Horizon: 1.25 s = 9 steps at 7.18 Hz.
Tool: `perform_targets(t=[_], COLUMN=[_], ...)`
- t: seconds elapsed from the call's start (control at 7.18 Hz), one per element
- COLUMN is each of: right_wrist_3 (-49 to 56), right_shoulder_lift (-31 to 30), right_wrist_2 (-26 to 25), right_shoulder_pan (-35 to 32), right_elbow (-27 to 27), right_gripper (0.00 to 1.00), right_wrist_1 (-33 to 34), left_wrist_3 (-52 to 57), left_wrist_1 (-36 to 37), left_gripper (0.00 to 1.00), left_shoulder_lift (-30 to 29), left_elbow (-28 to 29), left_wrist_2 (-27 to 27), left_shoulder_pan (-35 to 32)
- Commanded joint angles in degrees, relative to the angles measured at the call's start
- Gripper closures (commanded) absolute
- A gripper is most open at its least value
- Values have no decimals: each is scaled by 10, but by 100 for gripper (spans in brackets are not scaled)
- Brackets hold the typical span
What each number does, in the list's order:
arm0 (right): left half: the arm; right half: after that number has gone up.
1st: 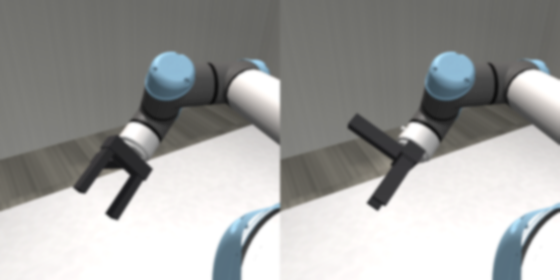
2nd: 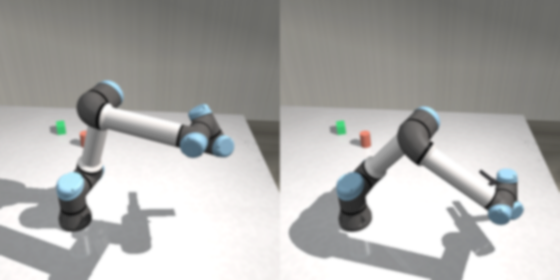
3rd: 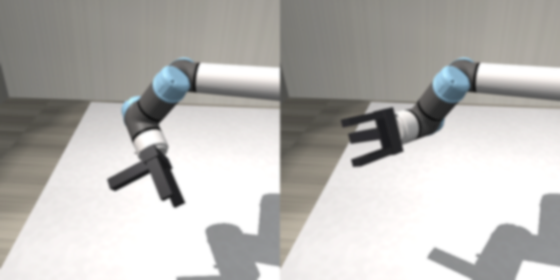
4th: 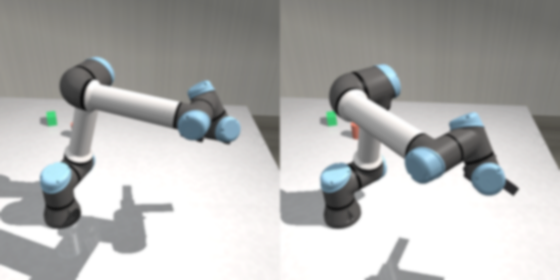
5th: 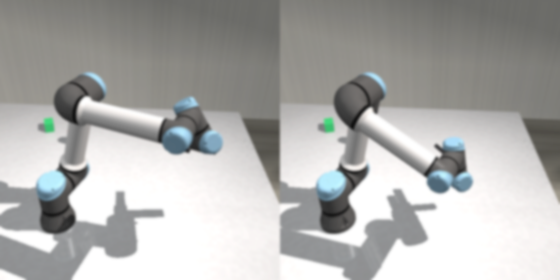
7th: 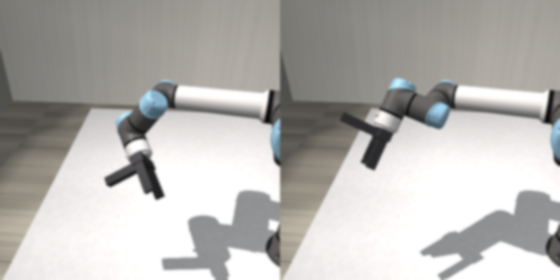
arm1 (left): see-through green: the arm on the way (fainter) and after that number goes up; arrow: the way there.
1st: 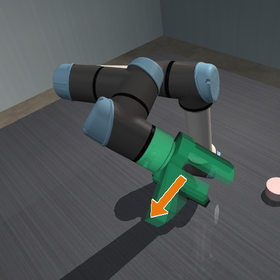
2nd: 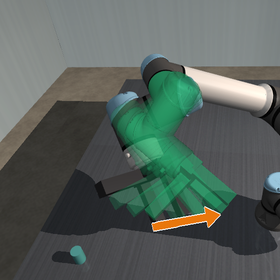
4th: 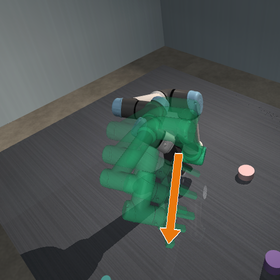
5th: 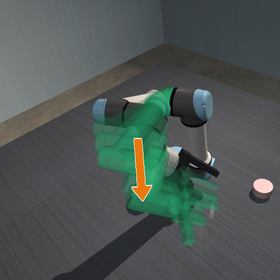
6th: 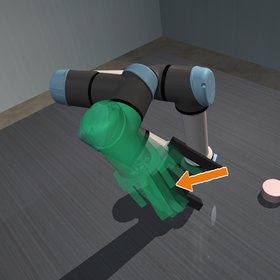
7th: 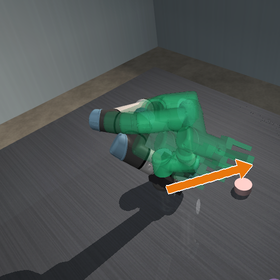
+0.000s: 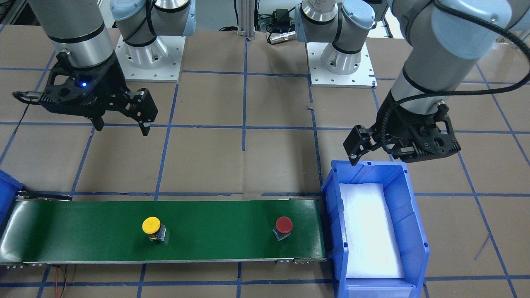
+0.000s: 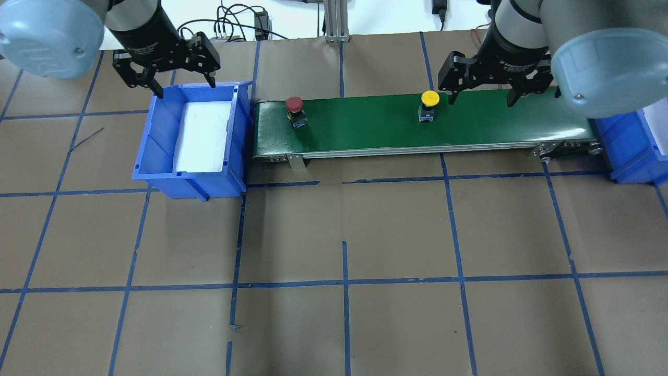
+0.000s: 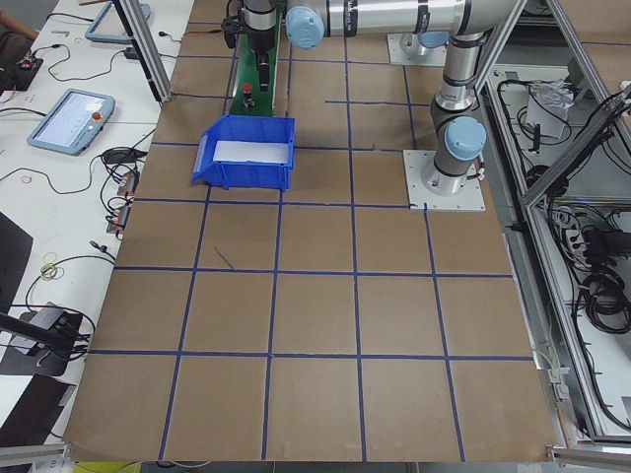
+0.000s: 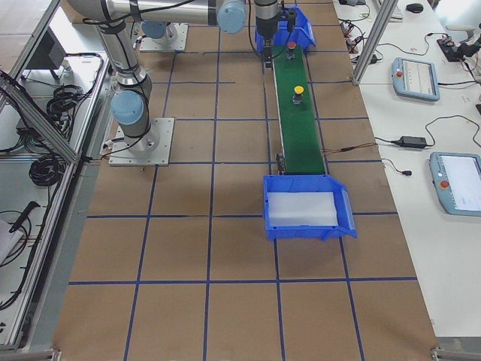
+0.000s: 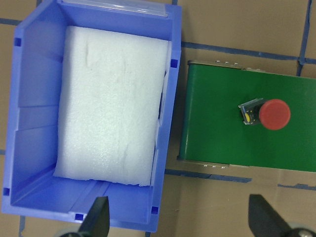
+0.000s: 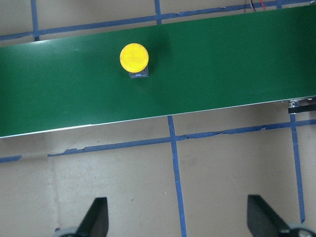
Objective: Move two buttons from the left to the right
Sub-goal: 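Raise the left gripper while the right gripper moves toward the far bin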
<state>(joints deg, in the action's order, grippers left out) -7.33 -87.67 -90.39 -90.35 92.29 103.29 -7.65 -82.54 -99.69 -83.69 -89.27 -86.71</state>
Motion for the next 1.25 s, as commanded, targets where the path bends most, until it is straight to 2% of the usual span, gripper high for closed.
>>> perform_targets(t=[0.0,0.28,0.7,0.84,1.11], right_wrist_3=[32,97,124,137,198], right_shoulder_lift=[39,106,224,246,257], right_wrist_2=[3,1,-3,-3,0], right_shoulder_pan=[50,107,138,141,160], right_elbow=[-24,-81,-172,-191,-186], right_gripper=[0,0,0,0,0], right_wrist_1=[6,8,16,17,17], left_wrist_3=[12,12,11,11,11], left_wrist_1=[-21,-22,-43,-44,-54], left_gripper=[0,0,0,0,0], left_shoulder_lift=[32,39,56,58,68], left_elbow=[-21,-23,-12,-10,5], left_wrist_2=[1,3,4,4,7], left_shoulder_pan=[26,26,25,26,22])
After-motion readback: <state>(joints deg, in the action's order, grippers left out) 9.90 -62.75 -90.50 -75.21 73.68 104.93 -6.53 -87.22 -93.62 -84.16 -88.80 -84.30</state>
